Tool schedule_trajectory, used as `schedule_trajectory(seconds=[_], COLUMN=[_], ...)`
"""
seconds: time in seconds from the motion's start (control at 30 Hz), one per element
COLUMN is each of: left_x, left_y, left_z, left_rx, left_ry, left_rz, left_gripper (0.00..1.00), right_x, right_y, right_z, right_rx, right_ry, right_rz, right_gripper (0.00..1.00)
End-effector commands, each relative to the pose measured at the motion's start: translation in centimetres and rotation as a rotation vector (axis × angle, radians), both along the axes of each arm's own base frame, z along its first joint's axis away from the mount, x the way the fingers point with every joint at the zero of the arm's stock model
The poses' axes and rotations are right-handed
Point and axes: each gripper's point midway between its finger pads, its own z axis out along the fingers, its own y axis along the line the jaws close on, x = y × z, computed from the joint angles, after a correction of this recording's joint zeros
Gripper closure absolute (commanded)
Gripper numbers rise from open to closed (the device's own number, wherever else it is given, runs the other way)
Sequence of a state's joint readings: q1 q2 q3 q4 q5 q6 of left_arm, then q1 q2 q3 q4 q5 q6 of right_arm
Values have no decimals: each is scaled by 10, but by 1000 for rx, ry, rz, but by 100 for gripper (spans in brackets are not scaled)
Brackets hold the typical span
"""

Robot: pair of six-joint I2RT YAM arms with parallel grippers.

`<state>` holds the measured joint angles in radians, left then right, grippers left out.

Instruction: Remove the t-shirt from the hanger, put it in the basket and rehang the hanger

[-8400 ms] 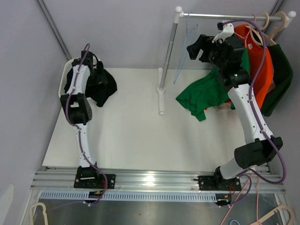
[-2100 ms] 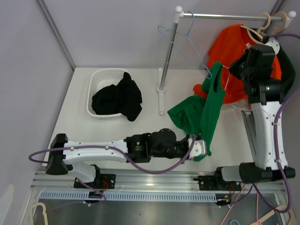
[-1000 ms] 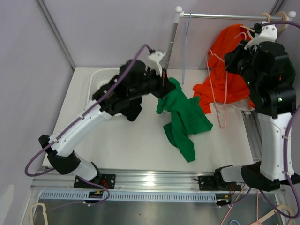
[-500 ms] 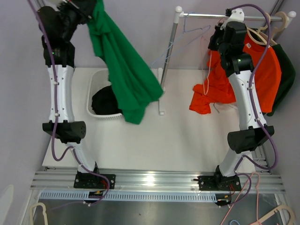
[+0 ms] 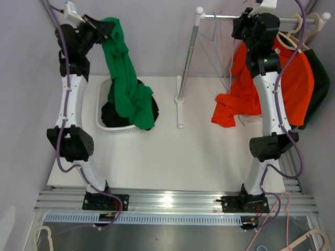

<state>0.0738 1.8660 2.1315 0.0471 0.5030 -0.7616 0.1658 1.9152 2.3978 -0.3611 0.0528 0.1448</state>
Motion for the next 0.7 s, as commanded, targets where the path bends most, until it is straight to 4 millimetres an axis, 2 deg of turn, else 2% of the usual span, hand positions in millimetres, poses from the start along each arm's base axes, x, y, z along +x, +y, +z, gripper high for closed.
schedule_trajectory(seconds=[0.0, 0.03, 0.07, 0.1, 0.13, 0.17, 0.23, 0.27, 0.3, 0.33, 0.43, 0.5, 0.57, 0.67], left_x=[-16, -17, -7, -15, -17, -14, -18, -26, -28, -32, -36, -39, -37, -38], left_y=[-13, -10, 2, 9, 16, 35, 54, 61, 71, 77, 83, 84, 76, 62], left_z=[-20, -26, -71, -68, -77, -120, -149, -175, -191, -224, -269, -308, -337, -367], left_rx=[35, 36, 34, 39, 46, 45, 48, 51, 50, 53, 64, 72, 83, 74], left_ry=[32, 43, 148, 147, 171, 305, 429, 550, 617, 733, 913, 1077, 1172, 1252], left_rz=[-27, -3, 71, 116, 164, 272, 381, 424, 485, 521, 563, 559, 509, 423], left_gripper=[99, 99, 99, 99, 100, 99, 99, 99, 99, 99, 99, 99, 99, 99], right_x=[2, 4, 8, 9, 11, 11, 13, 14, 15, 15, 17, 17, 15, 13], right_y=[11, 12, 14, 15, 17, 18, 20, 20, 22, 26, 33, 37, 40, 45], right_z=[21, 20, 17, 15, 13, 11, 9, 9, 8, 6, 1, -5, -10, -20], right_rx=[18, 20, 18, 17, 18, 18, 15, 15, 14, 10, 1, -5, -7, -20], right_ry=[-84, -82, -76, -73, -69, -65, -64, -64, -65, -62, -53, -35, -17, 9], right_rz=[35, 39, 45, 48, 54, 57, 60, 60, 63, 82, 118, 132, 149, 170], right_gripper=[100, 100, 100, 100, 100, 100, 100, 100, 100, 100, 100, 100, 100, 100])
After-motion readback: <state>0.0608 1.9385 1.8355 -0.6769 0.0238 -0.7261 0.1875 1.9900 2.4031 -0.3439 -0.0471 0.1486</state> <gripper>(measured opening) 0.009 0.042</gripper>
